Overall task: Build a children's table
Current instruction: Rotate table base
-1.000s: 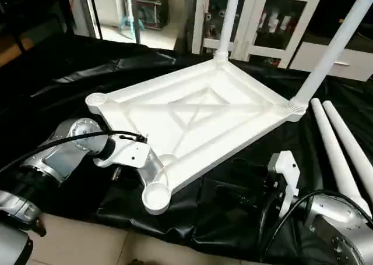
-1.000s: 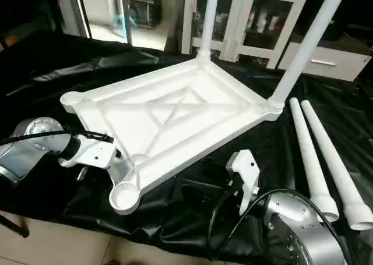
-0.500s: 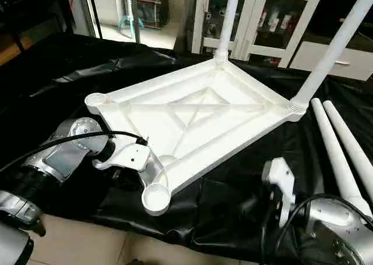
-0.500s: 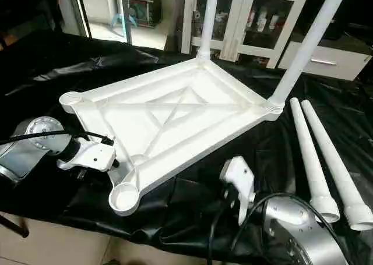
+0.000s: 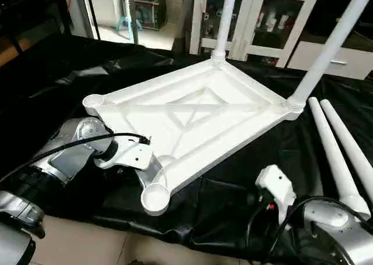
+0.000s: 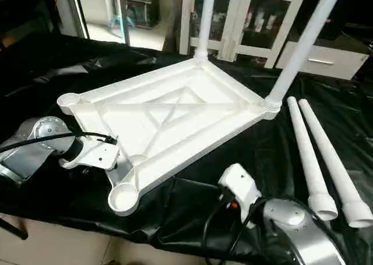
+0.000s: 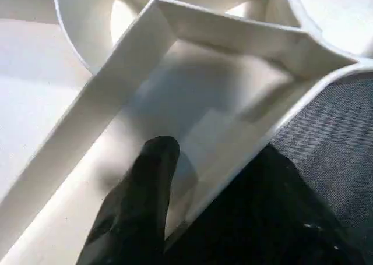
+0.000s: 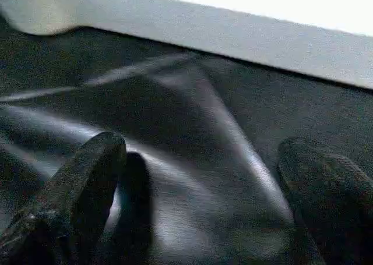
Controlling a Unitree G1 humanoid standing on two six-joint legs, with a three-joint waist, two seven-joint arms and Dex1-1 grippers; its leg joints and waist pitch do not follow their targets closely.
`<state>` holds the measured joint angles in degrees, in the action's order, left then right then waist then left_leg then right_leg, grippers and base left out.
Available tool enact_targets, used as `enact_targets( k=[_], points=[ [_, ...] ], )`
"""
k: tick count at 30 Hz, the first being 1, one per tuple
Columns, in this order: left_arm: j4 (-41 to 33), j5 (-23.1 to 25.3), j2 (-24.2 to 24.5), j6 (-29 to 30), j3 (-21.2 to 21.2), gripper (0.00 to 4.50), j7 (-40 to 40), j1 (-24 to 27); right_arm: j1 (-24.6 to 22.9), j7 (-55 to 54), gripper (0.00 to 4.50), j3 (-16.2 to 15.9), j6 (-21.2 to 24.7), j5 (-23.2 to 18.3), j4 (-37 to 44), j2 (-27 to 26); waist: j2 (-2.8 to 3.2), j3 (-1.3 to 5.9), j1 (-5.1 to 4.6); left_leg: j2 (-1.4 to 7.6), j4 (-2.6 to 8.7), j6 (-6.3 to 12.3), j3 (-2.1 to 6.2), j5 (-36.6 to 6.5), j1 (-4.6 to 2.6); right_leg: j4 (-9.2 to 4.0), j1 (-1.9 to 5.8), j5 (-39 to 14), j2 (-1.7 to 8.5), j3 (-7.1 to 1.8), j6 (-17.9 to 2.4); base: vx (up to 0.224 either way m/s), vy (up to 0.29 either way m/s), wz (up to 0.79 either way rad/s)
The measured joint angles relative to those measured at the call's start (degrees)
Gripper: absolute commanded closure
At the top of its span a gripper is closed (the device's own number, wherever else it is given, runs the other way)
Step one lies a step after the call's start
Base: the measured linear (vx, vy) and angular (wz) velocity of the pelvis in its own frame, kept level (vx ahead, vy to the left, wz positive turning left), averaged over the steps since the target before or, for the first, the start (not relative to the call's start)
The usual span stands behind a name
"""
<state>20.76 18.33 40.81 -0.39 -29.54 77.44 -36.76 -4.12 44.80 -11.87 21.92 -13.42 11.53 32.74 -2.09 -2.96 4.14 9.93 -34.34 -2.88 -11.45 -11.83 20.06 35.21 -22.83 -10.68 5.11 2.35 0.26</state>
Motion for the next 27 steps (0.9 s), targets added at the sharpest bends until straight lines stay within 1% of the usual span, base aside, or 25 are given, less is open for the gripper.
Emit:
enact_targets(
  k=[4,5,7,8,10,11,13,16,17,21,23,27],
  points=[
    [-1.43,0.61,0.06,2.00,-0.05,2.91,-0.34,0.52,-0.35,1.15,0.00,0.13,-1.57,-0.80,0.21,-0.90,0.01,0.01,-0.78,0.00,0.00,0.00,0.01,0.00,-0.01,0.00,-0.01,0.07,0.00,0.01,-0.11,0.000,0.000,0.00],
    [-2.08,0.56,-0.15,2.94,0.13,2.94,-0.81,0.92,-0.37,1.30,0.00,0.83,-2.42,-2.18,0.27,-2.45,0.02,0.01,-1.00,0.00,0.00,0.00,0.01,0.00,-0.03,0.01,-0.02,0.08,0.00,0.02,-0.11,0.000,0.000,0.00],
    [-2.48,0.46,-1.05,3.81,0.27,3.01,-1.45,1.14,-0.11,1.25,0.00,1.48,-2.87,-3.97,1.15,-4.58,0.06,0.04,-1.13,0.00,0.00,0.00,0.02,0.00,-0.04,0.02,-0.02,0.08,0.00,0.03,-0.11,0.000,0.000,0.00],
    [-2.55,0.13,-2.05,4.13,0.59,3.01,-2.36,1.31,0.59,1.10,0.00,1.87,-3.50,-5.42,1.96,-5.83,0.06,0.04,-1.22,0.00,-0.01,0.00,0.02,0.00,-0.04,0.02,-0.03,0.08,0.00,0.04,-0.11,0.000,0.000,0.00],
    [-2.54,-0.47,-3.03,4.57,0.99,3.11,-3.40,1.53,2.44,0.30,0.00,3.00,-3.78,-6.78,2.14,-6.86,0.04,0.03,-1.44,0.00,-0.04,0.00,0.02,0.00,-0.04,-0.01,-0.05,0.09,0.00,0.05,-0.11,0.000,0.000,0.00],
    [-2.49,-0.56,-3.15,4.85,1.10,3.11,-3.95,1.65,3.58,-0.31,0.00,3.18,-3.80,-6.76,2.05,-7.45,0.03,0.03,-1.66,0.00,-0.05,0.00,0.02,0.00,-0.04,0.01,-0.07,0.10,0.00,0.05,-0.12,0.000,0.000,0.00],
    [-2.31,-0.54,-3.39,5.59,1.22,3.25,-5.37,1.68,6.29,-1.05,0.00,2.95,-3.98,-6.47,1.78,-8.94,0.04,0.03,-2.09,0.00,-0.05,0.00,0.06,0.00,-0.01,0.03,-0.11,0.19,0.00,0.09,-0.23,0.000,0.000,0.00],
    [-2.26,-0.53,-3.61,5.94,1.44,3.28,-6.06,1.68,7.31,-1.20,0.00,2.42,-4.23,-6.19,1.76,-9.52,0.03,0.03,-2.14,0.00,-0.04,-0.01,0.14,0.00,-0.02,0.02,-0.11,0.21,-0.02,0.14,-0.27,0.000,0.000,0.00],
    [-2.39,-0.53,-3.63,7.02,2.00,3.41,-6.59,1.83,8.44,-1.02,0.00,2.06,-4.26,-5.96,0.65,-9.65,-0.01,0.02,-2.24,0.00,-0.05,-0.01,0.13,0.01,0.01,0.04,-0.20,0.25,-0.04,0.11,-0.33,0.000,0.000,0.00],
    [-3.66,-0.72,-4.57,11.28,3.13,3.57,-7.14,2.03,11.25,-0.11,0.00,1.92,-4.31,-5.89,-0.18,-9.48,-0.18,0.00,-2.18,0.01,-0.03,-0.02,0.11,0.01,0.04,-0.04,-0.29,0.25,-0.04,0.12,-0.34,0.000,0.000,0.00],
    [-4.31,-1.38,-5.89,14.10,4.26,3.66,-7.85,2.37,11.53,0.42,0.00,1.75,-4.33,-5.55,-0.79,-9.15,-0.27,-0.03,-2.07,0.01,-0.03,-0.01,0.10,-0.01,0.12,-0.10,-0.31,0.25,-0.03,0.13,-0.34,0.000,0.000,0.00],
    [-5.43,-3.09,-9.23,20.90,6.00,3.83,-9.86,2.72,11.79,0.57,0.00,0.71,-4.46,-3.10,-2.83,-7.02,-0.39,-0.09,-2.13,0.00,-0.04,0.00,0.07,-0.01,0.12,-0.11,-0.32,0.25,-0.03,0.12,-0.35,0.000,0.000,0.00]
  ],
)
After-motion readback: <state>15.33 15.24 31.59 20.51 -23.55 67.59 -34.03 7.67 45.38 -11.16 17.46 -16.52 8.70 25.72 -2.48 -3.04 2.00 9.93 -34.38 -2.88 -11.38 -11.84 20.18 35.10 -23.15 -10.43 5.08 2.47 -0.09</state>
